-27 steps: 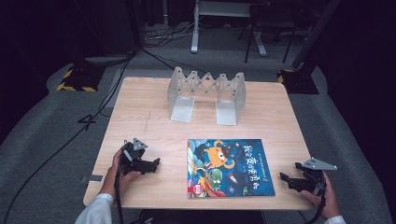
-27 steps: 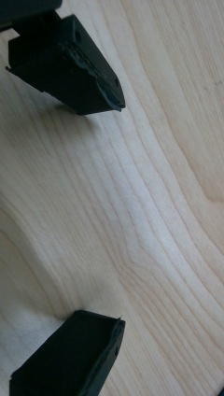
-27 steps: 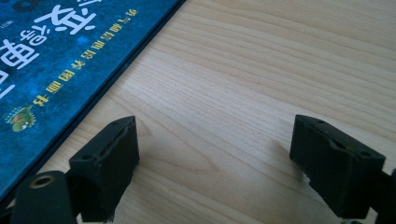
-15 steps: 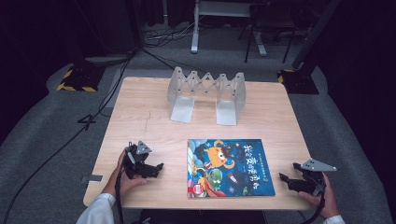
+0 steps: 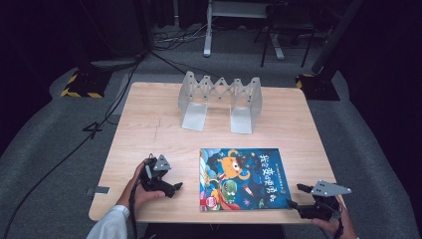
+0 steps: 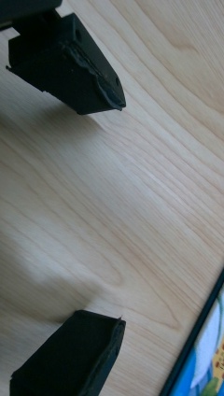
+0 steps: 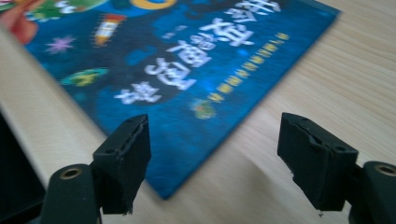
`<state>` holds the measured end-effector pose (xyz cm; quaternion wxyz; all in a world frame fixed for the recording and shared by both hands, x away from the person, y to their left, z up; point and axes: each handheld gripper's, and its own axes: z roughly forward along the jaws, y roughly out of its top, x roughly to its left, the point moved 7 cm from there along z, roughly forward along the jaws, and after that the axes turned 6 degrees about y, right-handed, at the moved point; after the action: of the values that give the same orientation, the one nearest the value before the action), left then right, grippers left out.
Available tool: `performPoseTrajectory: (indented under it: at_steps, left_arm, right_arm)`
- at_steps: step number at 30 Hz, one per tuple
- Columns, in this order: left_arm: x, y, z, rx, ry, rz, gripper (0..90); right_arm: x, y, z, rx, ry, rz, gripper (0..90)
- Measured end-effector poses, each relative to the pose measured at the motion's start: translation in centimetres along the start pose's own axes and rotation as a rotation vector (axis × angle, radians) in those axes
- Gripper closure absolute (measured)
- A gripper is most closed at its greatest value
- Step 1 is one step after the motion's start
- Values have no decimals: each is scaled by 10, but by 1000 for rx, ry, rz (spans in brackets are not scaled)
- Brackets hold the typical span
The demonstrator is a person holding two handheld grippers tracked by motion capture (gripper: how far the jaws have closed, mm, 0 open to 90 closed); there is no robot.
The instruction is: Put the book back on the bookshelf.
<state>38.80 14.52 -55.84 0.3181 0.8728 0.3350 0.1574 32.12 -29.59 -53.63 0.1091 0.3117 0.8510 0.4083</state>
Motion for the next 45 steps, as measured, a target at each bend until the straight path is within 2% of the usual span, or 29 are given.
performPoseTrajectory:
  at_steps: [3,4,9,10,12,13,15,16,18,21,23,26,30,32,34,36,37,41,45]
  left_arm:
    - [-3,5,4,0,-10,9,2]
    - [-4,7,6,-2,-15,16,1]
    - [-9,18,13,9,-30,44,9]
    - [-13,22,14,-4,-42,53,33]
    - [-16,29,17,-32,-52,66,183]
    - [-18,33,20,-29,-54,76,211]
    - [-20,40,24,-37,-45,90,148]
    - [-21,43,26,-48,-54,89,183]
    - [-24,51,29,-50,-81,81,170]
    - [-21,65,34,-80,-72,76,175]
    - [-21,70,39,-68,-83,67,165]
    - [-21,78,47,-77,-81,81,165]
    - [-18,91,59,-68,-85,72,165]
    - [-18,97,64,-57,-80,85,165]
    - [-17,104,69,-61,-58,117,168]
    - [-16,106,71,-54,-56,124,169]
    - [-17,108,75,-39,-88,109,164]
    - [-18,115,82,-35,-107,116,156]
    - [-22,118,86,-30,-151,116,155]
  right_arm:
    - [7,1,3,7,13,-17,253]
    - [12,1,8,26,32,-35,251]
    - [13,-2,14,64,25,-47,229]
    - [13,-3,14,62,25,-51,226]
    - [15,-4,16,73,26,-62,220]
    - [17,-4,16,78,27,-80,221]
    - [19,-3,17,78,29,-99,216]
    - [18,-3,17,80,29,-94,216]
    - [16,-3,18,79,32,-72,217]
    - [15,-3,19,84,39,-66,203]
    - [14,-3,19,89,38,-63,189]
    - [14,-3,20,90,40,-51,183]
    - [13,-3,20,90,42,-51,183]
    - [14,-3,19,89,45,-52,204]
    - [14,-3,19,87,45,-63,206]
    - [14,-3,19,87,45,-63,206]
    - [14,-3,19,87,47,-63,205]
    - [14,-3,19,88,48,-60,204]
    - [14,-3,19,89,52,-57,200]
